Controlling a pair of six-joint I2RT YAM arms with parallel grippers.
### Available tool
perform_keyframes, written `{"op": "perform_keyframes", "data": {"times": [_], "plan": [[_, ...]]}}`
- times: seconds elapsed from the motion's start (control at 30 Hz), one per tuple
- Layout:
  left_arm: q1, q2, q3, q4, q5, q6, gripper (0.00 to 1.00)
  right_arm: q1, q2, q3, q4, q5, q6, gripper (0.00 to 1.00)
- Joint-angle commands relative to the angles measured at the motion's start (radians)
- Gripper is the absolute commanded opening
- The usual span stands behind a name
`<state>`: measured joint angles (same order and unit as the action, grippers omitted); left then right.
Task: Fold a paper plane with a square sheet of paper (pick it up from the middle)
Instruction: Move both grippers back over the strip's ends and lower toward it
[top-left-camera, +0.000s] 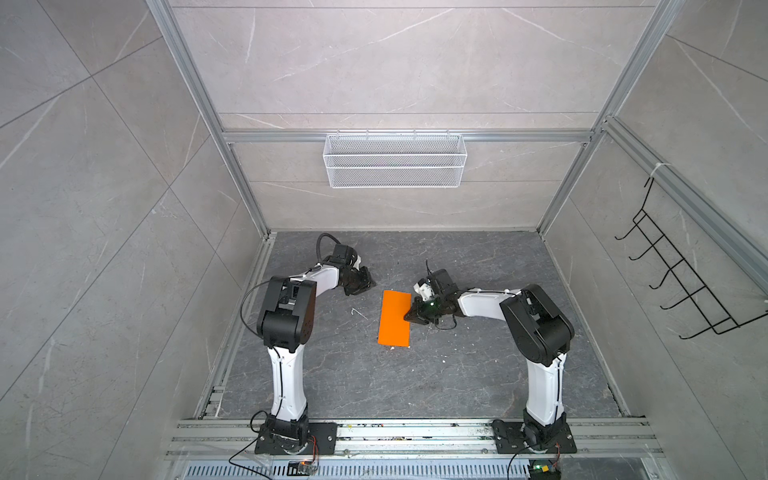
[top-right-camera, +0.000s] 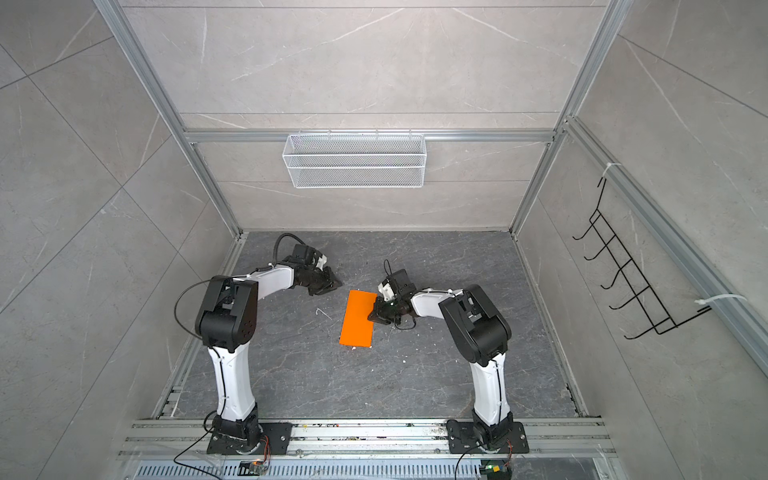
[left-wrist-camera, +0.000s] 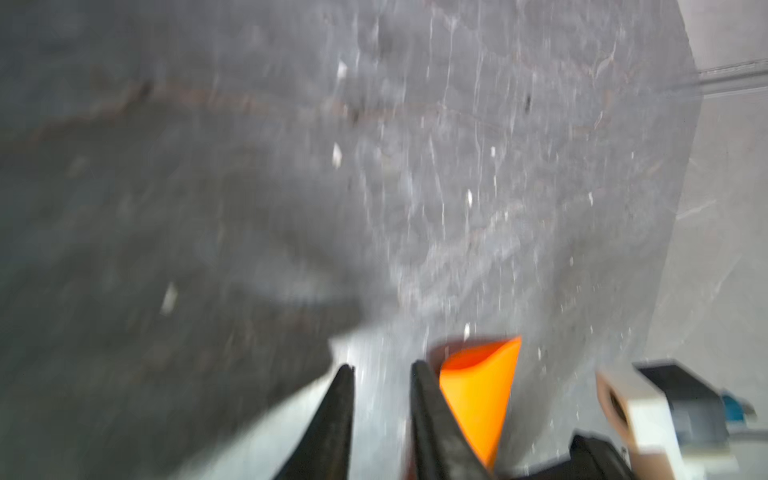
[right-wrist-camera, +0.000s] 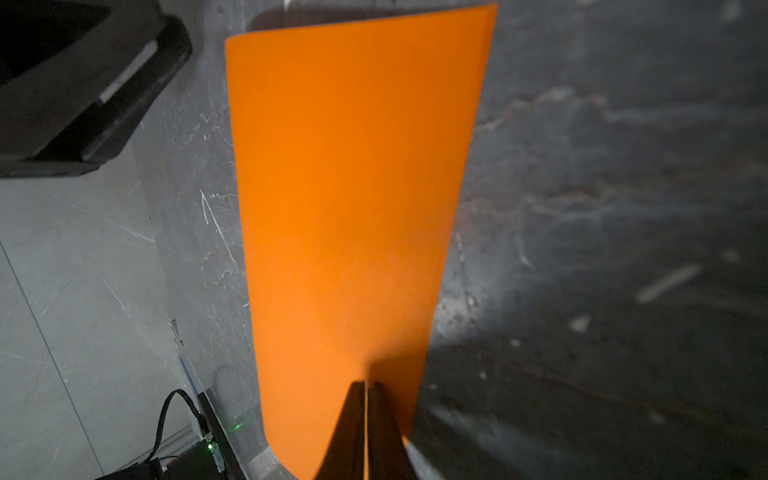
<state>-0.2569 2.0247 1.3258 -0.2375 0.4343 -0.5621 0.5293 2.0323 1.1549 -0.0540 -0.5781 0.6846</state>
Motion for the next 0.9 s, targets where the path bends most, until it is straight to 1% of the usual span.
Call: {"op": "perform_keyframes", "data": {"times": [0.0, 0.13, 0.27, 0.37, 0.43, 0.53, 0.6, 0.73, 0.87], "plan": [[-0.01, -0.176, -0.11, -0.007, -0.025, -0.086, 0.37, -0.005, 0.042, -0.006, -0.131, 0.127, -0.053, 0.11], [-0.034, -0.292, -0.265, -0.002, -0.019, -0.155, 0.48, -0.005, 0.023, 0.028, -0.104, 0.062, -0.071, 0.12], [-0.077, -0.348, -0.363, 0.011, -0.005, -0.225, 0.54, -0.005, -0.022, 0.058, -0.076, 0.007, -0.083, 0.15], [-0.108, -0.355, -0.403, 0.016, -0.018, -0.254, 0.56, -0.005, -0.075, 0.064, -0.059, -0.007, -0.09, 0.21], [-0.13, -0.346, -0.413, 0.027, -0.021, -0.274, 0.57, -0.005, -0.112, 0.06, -0.05, -0.001, -0.095, 0.27], [-0.166, -0.328, -0.407, 0.036, -0.016, -0.286, 0.58, -0.005, -0.171, 0.034, -0.045, 0.054, -0.094, 0.36], [-0.189, -0.32, -0.404, 0.042, -0.014, -0.29, 0.58, -0.005, -0.216, 0.007, -0.036, 0.104, -0.089, 0.4], [-0.229, -0.295, -0.391, 0.056, 0.005, -0.277, 0.54, -0.008, -0.296, -0.04, -0.044, 0.205, -0.088, 0.4], [-0.275, -0.259, -0.342, 0.054, 0.013, -0.275, 0.54, -0.014, -0.348, -0.08, -0.055, 0.278, -0.084, 0.39]]}}
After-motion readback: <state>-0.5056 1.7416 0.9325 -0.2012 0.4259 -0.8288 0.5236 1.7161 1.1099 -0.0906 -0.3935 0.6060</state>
